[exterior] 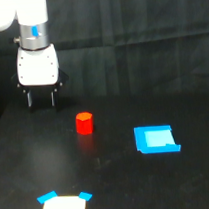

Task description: Pick up the red object from the table

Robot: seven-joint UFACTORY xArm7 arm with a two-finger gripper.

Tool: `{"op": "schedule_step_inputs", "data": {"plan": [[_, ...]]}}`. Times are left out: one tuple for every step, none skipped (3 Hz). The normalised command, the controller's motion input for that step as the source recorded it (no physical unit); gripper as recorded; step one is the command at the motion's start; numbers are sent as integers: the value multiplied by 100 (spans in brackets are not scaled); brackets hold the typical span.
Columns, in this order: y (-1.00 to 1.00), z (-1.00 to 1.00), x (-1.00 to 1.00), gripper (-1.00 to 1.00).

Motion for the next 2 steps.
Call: {"op": "schedule_step_inputs", "data": {"plan": [[-67, -7, 83, 100], [-75, -26, 95, 100]]}}
